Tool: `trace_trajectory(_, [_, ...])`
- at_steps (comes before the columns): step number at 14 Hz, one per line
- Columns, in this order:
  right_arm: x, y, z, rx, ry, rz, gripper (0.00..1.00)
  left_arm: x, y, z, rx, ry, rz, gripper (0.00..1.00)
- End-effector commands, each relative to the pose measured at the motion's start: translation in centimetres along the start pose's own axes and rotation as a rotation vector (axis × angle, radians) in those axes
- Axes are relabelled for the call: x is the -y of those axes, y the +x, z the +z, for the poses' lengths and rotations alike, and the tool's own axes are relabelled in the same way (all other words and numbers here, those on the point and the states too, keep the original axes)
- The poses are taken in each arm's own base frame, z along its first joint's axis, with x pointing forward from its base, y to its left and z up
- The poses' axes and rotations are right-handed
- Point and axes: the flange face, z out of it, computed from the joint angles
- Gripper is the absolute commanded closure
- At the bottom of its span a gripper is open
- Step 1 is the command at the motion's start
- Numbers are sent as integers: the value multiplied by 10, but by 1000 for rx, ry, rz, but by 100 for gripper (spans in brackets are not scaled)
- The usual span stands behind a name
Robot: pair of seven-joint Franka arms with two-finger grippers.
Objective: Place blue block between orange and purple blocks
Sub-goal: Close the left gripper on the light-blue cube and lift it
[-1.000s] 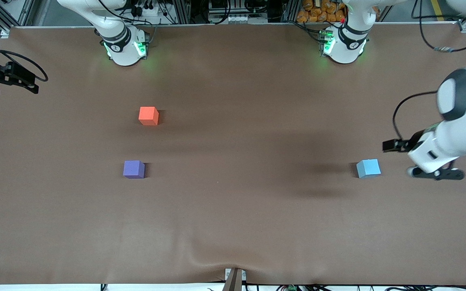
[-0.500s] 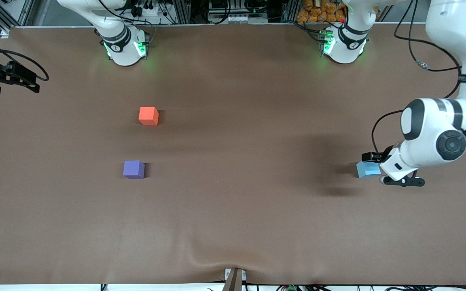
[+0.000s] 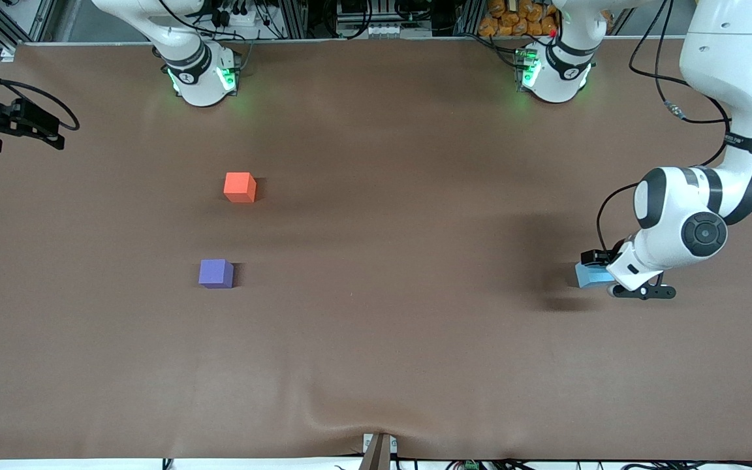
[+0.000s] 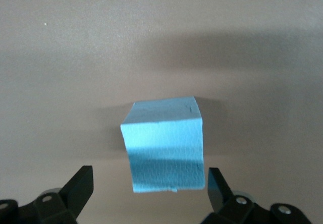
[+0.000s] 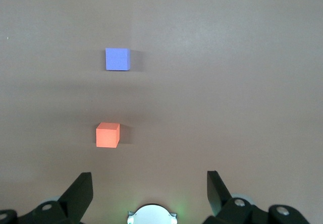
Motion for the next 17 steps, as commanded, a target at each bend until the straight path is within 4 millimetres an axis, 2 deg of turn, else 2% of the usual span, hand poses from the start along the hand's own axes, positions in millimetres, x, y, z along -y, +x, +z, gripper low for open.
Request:
trace_trajectory(1, [1,-1,-4,5,10,-6,0,-2,5,17,-30,5,-38,0])
trace_trajectory(4, [0,-1,-4,5,10,-4,0,-8,8,36,-24,0,-54,0])
trace_trajectory(5, [0,-2,-4,6,10,-4,0,-9,8,39,-27,-1,-52,6])
trace_trajectory(6, [-1,-2,-3,6,10,-3,0,-9,8,38,-29,-1,-53,64])
trace_trajectory(7, [-1,-2,-4,5,10,-3,0,-9,7,36,-26,0,-54,100])
trace_trajectory(9, [0,-1,-3,6,10,-4,0,-13,11,23,-46,-1,-48,100])
trace_trajectory(12, [-1,-1,-4,3,10,-4,0,-22,13,-16,-100,-1,-49,100])
trace_trajectory(14, [0,-1,-4,3,10,-4,0,-49,13,-43,-121,-13,-25,100])
trace_trajectory(17, [-1,-1,-4,0,10,-6,0,-131,6,-75,-73,-32,-27,100])
